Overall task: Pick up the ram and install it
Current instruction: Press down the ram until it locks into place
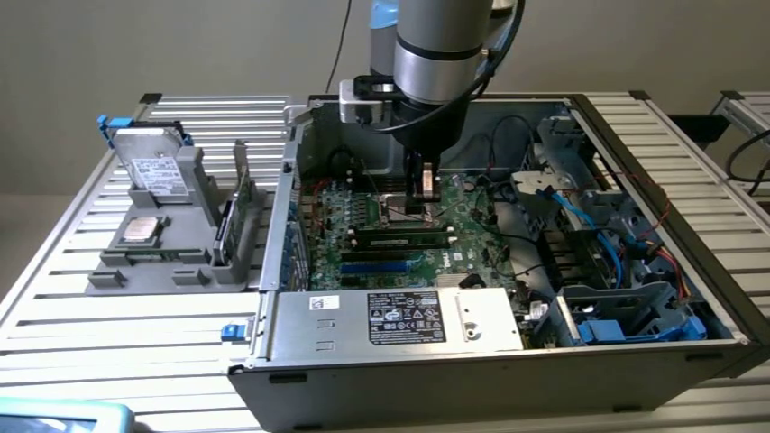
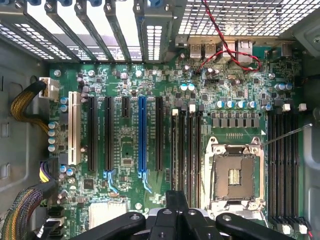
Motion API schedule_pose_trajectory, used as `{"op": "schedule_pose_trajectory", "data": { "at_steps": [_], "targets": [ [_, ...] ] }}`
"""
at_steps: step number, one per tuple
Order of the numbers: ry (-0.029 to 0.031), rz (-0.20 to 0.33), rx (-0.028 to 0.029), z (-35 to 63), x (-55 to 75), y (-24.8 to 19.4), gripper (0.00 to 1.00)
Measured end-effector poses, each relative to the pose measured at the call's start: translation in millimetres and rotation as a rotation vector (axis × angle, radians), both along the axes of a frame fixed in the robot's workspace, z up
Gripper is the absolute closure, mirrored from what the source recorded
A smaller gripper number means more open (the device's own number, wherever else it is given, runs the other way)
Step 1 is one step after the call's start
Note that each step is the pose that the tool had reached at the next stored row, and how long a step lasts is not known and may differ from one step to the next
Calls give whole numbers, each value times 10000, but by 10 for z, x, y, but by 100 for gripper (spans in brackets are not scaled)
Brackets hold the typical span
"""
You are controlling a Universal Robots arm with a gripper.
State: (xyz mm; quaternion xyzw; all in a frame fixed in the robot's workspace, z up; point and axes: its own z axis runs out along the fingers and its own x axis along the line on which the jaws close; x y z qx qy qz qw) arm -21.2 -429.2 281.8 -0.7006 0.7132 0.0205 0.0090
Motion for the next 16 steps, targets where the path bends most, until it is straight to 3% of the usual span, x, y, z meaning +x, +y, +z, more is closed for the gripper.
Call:
{"op": "schedule_pose_trajectory", "data": {
  "at_steps": [8, 12, 16],
  "targets": [
    [-3, -1071, 1, 2, -3, 0, 89],
    [-5, -1503, -39, 22, -3, 0, 89],
    [-4, -2064, -39, 50, -3, 0, 89]
  ]
}}
